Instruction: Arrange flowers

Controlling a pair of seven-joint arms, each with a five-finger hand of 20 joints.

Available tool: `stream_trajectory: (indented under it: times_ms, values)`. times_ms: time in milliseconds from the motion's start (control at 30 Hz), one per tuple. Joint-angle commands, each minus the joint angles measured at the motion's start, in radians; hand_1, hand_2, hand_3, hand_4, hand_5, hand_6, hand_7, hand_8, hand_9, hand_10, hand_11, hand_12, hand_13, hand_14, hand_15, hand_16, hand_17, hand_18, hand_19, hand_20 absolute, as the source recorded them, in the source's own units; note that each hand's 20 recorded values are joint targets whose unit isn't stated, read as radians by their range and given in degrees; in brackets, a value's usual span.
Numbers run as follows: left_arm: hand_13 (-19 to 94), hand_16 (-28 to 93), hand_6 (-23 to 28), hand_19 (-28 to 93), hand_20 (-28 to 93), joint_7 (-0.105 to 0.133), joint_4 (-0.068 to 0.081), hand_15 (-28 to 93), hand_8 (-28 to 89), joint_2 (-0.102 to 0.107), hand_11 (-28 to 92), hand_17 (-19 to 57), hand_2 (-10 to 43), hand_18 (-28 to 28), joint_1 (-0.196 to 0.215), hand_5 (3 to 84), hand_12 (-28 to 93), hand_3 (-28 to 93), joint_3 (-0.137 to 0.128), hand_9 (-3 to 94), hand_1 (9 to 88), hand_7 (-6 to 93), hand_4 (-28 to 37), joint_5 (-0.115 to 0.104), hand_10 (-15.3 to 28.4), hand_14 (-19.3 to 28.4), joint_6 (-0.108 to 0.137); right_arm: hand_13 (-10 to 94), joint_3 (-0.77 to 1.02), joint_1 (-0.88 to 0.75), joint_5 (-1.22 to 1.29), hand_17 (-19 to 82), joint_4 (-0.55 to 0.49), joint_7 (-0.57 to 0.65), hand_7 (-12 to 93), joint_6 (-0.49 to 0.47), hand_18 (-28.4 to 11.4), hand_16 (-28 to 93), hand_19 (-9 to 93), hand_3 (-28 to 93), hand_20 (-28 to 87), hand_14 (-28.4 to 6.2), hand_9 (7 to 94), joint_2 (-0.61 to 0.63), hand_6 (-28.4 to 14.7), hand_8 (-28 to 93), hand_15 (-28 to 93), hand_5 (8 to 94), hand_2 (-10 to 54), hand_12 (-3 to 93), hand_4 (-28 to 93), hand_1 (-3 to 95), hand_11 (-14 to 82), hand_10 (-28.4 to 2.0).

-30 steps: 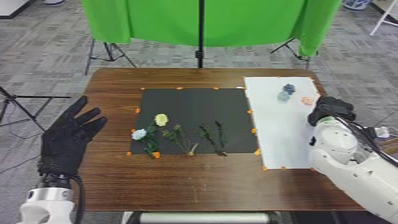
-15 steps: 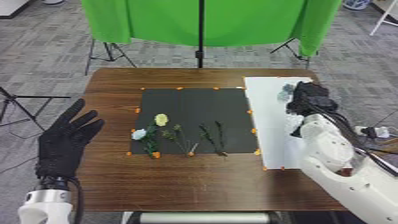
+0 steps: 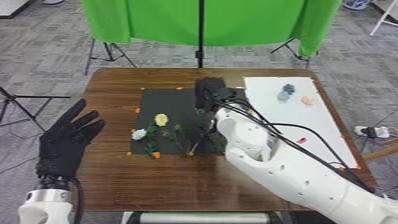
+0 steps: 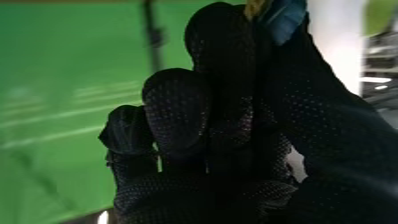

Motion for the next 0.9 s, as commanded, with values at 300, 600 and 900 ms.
stream_trajectory:
  times_ms: [300, 600, 900]
  values:
    - [27, -9, 7.9, 64, -3, -0.044, 0.006, 56, -10, 0.007, 26, -6.5, 6.6, 28.4, -0.044, 34.7, 12, 78, 0.005, 34.2, 23.8, 14.1, -25.0, 0.015, 20.7, 28.4, -0.010, 69, -0.087, 0.006, -0.084, 27, 0.072, -0.016, 15, -0.099, -22.7, 18, 93, 64, 60, -9.8, 87.9, -0.194, 3.1, 2, 77, 89.0, -9.5, 25.9, -28, 53.3, 35.3, -8.3]
    - [27, -9, 8.0, 64, -4, -0.051, 0.008, 56, -10, 0.011, 26, -6.5, 6.6, 28.4, -0.047, 34.8, 12, 78, 0.004, 34.2, 24.0, 14.1, -24.7, 0.014, 20.7, 28.4, -0.014, 65, -0.083, -0.007, -0.105, 24, 0.085, 0.006, 14, -0.173, -22.6, 17, 93, 63, 57, -10.2, 84.1, -0.195, 3.7, 0, 78, 85.1, -9.5, 26.4, -28, 52.6, 33.9, -8.5]
    - [27, -9, 8.0, 64, -3, -0.070, 0.011, 56, -10, 0.004, 26, -6.5, 6.6, 28.4, -0.056, 34.8, 12, 78, 0.004, 34.2, 24.2, 14.1, -24.5, 0.020, 20.7, 28.4, -0.022, 62, -0.060, -0.032, -0.150, 22, 0.076, -0.016, 13, -0.217, -22.9, 14, 93, 71, 57, -11.8, 77.8, -0.204, 3.5, -5, 79, 74.8, -9.5, 19.1, -28, 42.7, 38.6, -11.4]
